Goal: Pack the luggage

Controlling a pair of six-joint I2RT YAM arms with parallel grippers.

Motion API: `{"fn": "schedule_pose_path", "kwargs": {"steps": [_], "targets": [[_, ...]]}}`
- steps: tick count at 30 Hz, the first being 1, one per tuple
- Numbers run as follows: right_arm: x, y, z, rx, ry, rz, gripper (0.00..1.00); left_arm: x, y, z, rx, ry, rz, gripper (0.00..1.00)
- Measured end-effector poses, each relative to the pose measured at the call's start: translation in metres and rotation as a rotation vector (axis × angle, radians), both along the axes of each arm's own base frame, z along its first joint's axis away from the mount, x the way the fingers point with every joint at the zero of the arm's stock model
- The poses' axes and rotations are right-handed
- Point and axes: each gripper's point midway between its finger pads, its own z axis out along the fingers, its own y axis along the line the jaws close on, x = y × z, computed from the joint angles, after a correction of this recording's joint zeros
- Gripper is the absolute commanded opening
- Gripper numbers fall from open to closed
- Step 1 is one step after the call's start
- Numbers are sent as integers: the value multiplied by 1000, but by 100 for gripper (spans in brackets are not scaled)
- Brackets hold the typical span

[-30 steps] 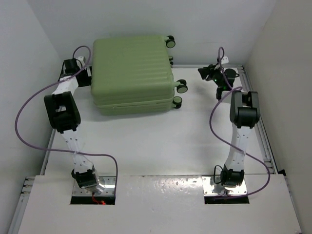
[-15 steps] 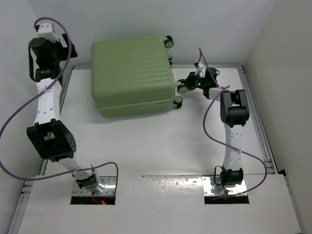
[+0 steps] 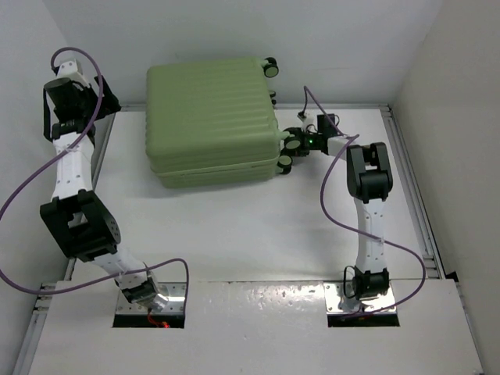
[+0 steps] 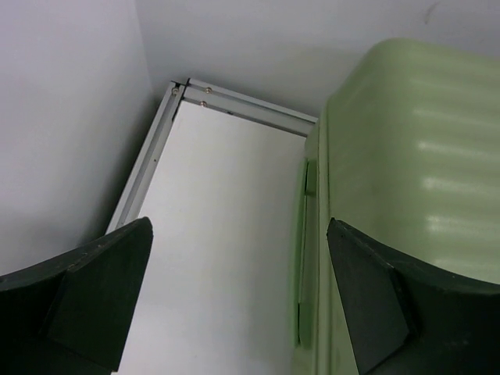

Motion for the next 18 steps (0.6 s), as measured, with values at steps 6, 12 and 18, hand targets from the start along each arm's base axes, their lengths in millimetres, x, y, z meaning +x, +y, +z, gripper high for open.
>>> {"fn": "schedule_pose_path", "kwargs": {"steps": [6,12,18], "targets": [[-63,-8,-2,-39,117,24,7,-21,-9,18,5,-16,-5,99],[-119,11,0,-15,181,79,7,-52,-37,15,-36,-7,-73,99],[-174,88,11,58,166,220,7,-89,-62,-11,-142,57,-114,99]]}}
